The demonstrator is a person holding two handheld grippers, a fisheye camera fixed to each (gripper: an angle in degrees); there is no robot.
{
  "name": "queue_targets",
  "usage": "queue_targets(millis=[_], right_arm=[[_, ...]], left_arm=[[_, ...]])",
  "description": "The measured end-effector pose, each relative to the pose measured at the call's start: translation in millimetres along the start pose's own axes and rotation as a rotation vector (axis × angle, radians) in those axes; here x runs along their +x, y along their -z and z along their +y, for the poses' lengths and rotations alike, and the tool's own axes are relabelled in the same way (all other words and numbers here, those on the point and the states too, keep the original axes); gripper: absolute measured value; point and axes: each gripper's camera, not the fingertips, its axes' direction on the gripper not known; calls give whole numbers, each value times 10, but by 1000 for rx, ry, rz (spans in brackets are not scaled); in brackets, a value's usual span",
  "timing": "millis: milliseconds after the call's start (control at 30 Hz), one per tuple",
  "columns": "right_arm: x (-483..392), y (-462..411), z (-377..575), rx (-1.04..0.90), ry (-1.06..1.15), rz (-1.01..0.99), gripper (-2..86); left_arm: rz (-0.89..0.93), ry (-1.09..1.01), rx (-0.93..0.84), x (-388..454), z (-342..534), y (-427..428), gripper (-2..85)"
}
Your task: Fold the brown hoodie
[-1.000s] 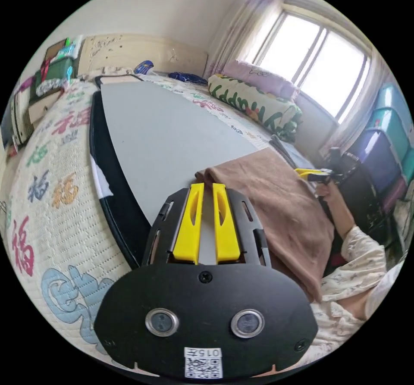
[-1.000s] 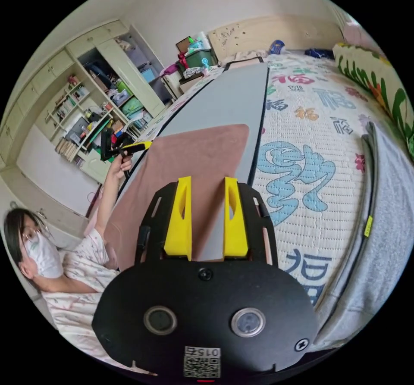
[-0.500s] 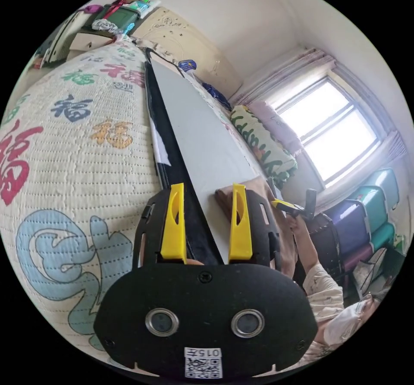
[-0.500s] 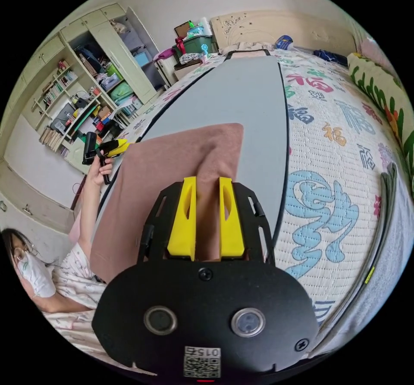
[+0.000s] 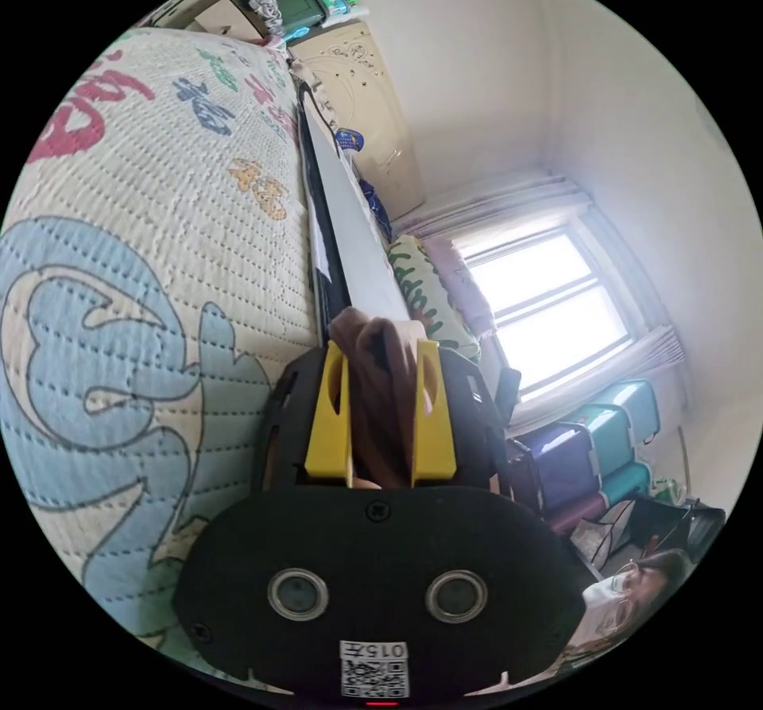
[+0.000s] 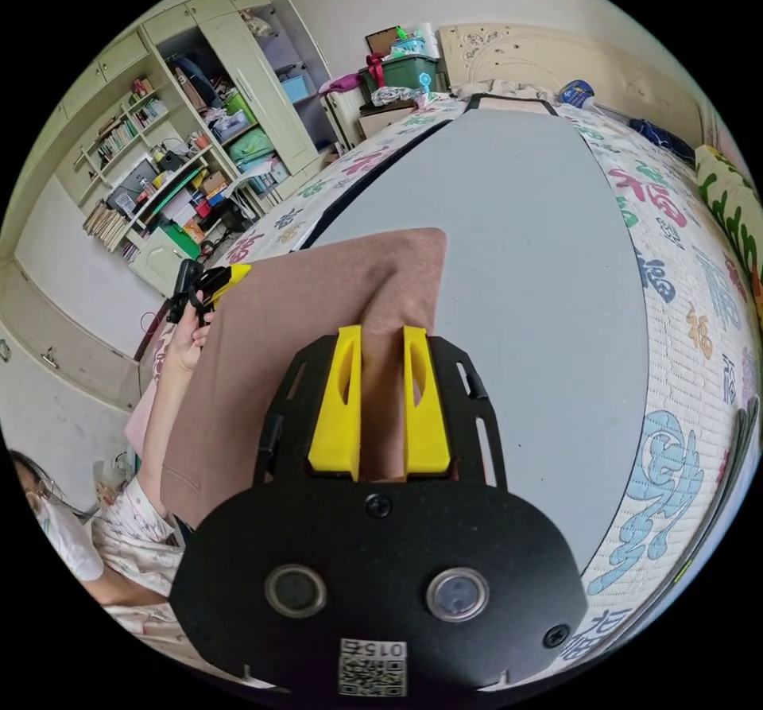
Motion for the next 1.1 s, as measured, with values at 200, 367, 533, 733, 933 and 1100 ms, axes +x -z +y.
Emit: queue_targets(millis=[200,367,533,733,933,1100], right_arm=[[182,201,-134,14,-55,-109,106],[451,289,-338,98,-131,-176,134],[503,-159,-627,-33,-115,-195,139],[980,-546,-574,-71,-211,-279,101],[1284,-909,-192,-22,-186,-303,63],[1290,-1019,306,90,-98,-230,52]], left_arm=[[-58,-77,39,175,16,-339,81],[-95,-151,48,378,-19,-623,73],[-96,-169,55,470,-66,-807,72],[-107,-194,50,600,-165,-952,72],[-105,-196,51,661,-245,-984,69],[-116,-279,71,885,-266,-928,65]])
